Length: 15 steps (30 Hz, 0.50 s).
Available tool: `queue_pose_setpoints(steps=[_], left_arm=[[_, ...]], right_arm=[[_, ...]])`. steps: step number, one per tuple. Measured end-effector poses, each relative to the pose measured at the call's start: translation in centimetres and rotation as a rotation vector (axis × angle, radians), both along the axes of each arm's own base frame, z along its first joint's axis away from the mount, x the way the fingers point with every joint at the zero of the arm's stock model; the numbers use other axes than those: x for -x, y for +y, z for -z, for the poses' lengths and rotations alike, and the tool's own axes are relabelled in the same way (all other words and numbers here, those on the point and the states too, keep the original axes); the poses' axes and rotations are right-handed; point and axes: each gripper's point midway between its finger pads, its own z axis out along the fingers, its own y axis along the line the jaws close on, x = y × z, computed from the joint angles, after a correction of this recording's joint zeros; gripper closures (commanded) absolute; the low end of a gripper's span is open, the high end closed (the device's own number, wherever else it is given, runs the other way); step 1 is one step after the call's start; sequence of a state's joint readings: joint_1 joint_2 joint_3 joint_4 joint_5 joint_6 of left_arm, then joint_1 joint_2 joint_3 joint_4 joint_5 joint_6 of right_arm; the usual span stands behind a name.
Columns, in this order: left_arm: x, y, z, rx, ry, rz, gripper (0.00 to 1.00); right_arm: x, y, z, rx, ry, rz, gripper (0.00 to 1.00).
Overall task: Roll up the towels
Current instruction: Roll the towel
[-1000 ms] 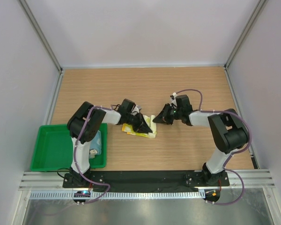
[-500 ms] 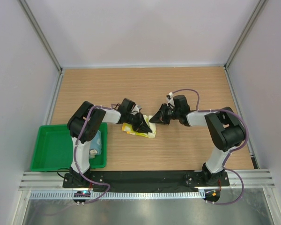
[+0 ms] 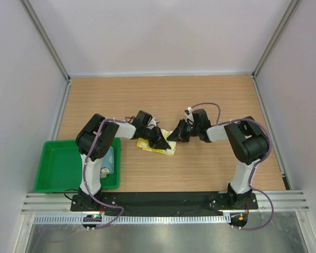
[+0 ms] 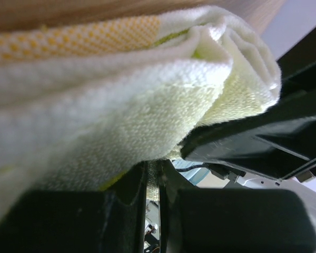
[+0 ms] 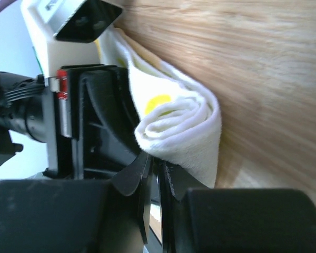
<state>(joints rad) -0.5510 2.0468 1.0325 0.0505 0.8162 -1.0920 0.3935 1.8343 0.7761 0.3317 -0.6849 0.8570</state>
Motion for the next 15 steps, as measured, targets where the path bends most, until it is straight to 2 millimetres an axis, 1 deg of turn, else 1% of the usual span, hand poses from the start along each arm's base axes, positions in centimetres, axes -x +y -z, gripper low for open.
queue_pose_setpoints(steps=[2,8,15], left_arm=[[0.0,0.0,0.0,0.0,0.0,0.0,1.0],[-0.1,0.1,-0.1,0.003,0.001,-0.001,1.0],[-0.2,0.5,-0.1,-0.036,-0.005,-0.009,1.0]], right_arm=[[-0.1,0.0,0.6,0.005,0.008,-0.002,0.84],[-1.1,0.6,1.3,-0.014,0.012,-0.032,0.85],[-1.3,0.7,1.3,-0.047,0.006,-0.05,0.85]])
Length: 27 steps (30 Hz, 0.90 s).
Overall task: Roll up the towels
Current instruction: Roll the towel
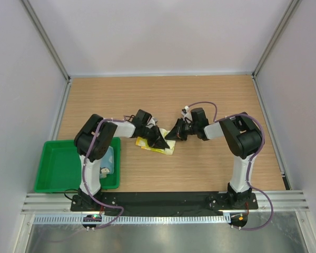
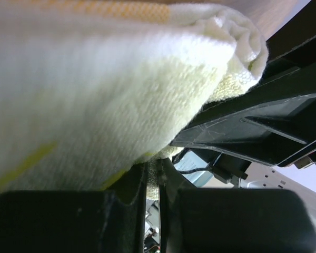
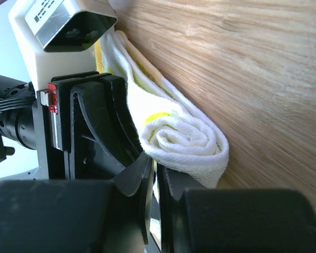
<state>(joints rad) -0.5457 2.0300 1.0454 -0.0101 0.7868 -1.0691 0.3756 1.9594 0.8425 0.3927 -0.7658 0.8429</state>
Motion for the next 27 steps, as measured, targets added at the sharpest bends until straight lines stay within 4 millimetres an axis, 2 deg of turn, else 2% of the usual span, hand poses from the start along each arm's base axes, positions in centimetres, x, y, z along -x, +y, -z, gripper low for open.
queue_pose_setpoints(steps=[5,14,18,22,27], left_arm=[[-0.1,0.8,-0.2,-0.061,-0.034,-0.007,0.92],[-0.4,2.5,-0.6,-0.179,-0.138,0.001,0.85],[-0.3,2.9,-0.8,-0.242,-0.194,0.028,0.78],[0.1,3.3,-1.9,-0.298,-0.266,0.065,0.68],[0.1,4.1,-3.6,-0.337,-0.336,0.094,0.61]], right_arm=[[-0.1,0.0,0.0,-0.003,-0.009,0.0,0.86],[-0.3,0.1,0.0,-0.005,-0.017,0.002,0.87],[-0.3,0.1,0.0,-0.006,-0.017,0.003,0.87],[-0.3,0.1,0.1,-0.007,-0.017,0.001,0.87],[-0.4,0.2,0.1,-0.009,-0.02,0.001,0.88]])
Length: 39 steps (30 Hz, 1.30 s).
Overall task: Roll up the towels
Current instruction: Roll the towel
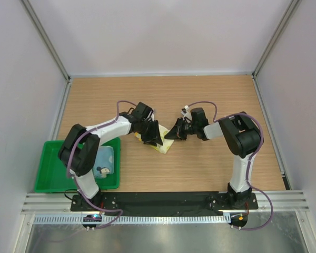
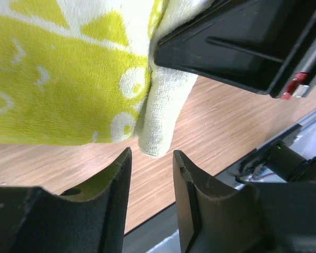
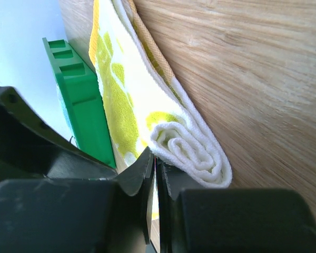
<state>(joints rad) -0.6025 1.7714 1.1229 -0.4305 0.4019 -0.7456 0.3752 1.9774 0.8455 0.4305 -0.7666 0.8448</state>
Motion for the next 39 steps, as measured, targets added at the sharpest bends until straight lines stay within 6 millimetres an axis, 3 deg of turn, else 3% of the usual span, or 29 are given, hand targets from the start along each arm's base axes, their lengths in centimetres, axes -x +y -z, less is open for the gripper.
queue_pose_setpoints(steps=[5,11,14,19,25,39], left_arm=[[-1.0,-0.1,-1.7,-0.086,-0.127,0.052,0.62],[-0.4,-4.2,-5.6,-0.22,-0.388,0.209,0.62],[0.6,-5.9,-6.5,-0.287,-0.476,0.274,0.63],[0.6,-6.1,-4.7,-0.471,-0.544,0.333,0.66],[1.6,-4.5,0.2,-0.685,-0.519,0.419,0.66],[1.3,-2.8,2.4,-0.8,-0.523,0.431,0.58]], right_arm=[[-0.1,0.0,0.0,-0.004,0.001,-0.002,0.88],[-0.3,0.1,0.1,-0.008,0.002,-0.005,0.88],[-0.4,0.1,0.1,-0.009,0.002,-0.006,0.88],[-0.5,0.1,0.1,-0.01,0.003,-0.007,0.89],[-0.5,0.2,0.1,-0.012,0.003,-0.009,0.89],[-0.7,0.3,0.1,-0.015,0.006,-0.012,0.9]])
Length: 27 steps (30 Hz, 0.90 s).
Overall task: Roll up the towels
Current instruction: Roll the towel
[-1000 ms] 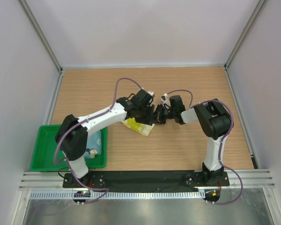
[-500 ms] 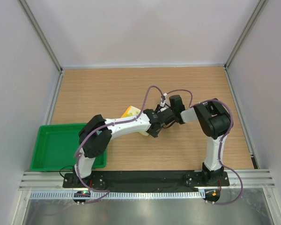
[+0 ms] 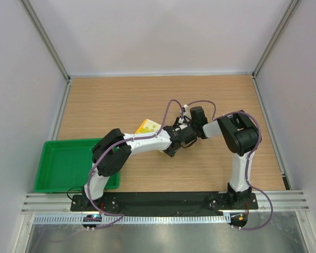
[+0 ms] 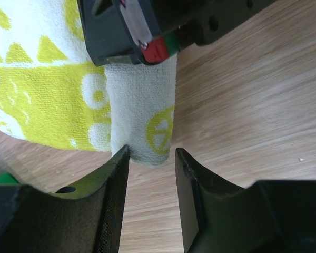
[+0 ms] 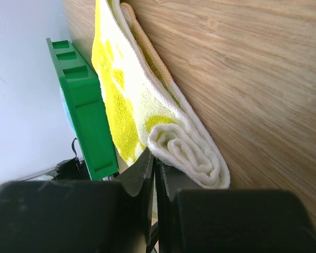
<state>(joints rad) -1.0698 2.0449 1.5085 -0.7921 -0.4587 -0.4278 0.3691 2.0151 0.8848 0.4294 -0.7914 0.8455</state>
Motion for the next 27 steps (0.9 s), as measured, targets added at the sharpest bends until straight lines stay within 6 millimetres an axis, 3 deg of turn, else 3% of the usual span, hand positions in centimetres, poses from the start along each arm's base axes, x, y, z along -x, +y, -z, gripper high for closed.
queue_pose_setpoints(steps=[10,27], left_arm=[[0.12,0.61,1.23,-0.021,-0.009,0.015,0.58],[-0.5,0.58,1.23,-0.054,-0.055,0.012,0.6]], right_arm=[[-0.04,0.07,0.02,-0.001,0.005,-0.004,0.9],[-0.18,0.31,0.02,-0.014,0.015,-0.021,0.91]])
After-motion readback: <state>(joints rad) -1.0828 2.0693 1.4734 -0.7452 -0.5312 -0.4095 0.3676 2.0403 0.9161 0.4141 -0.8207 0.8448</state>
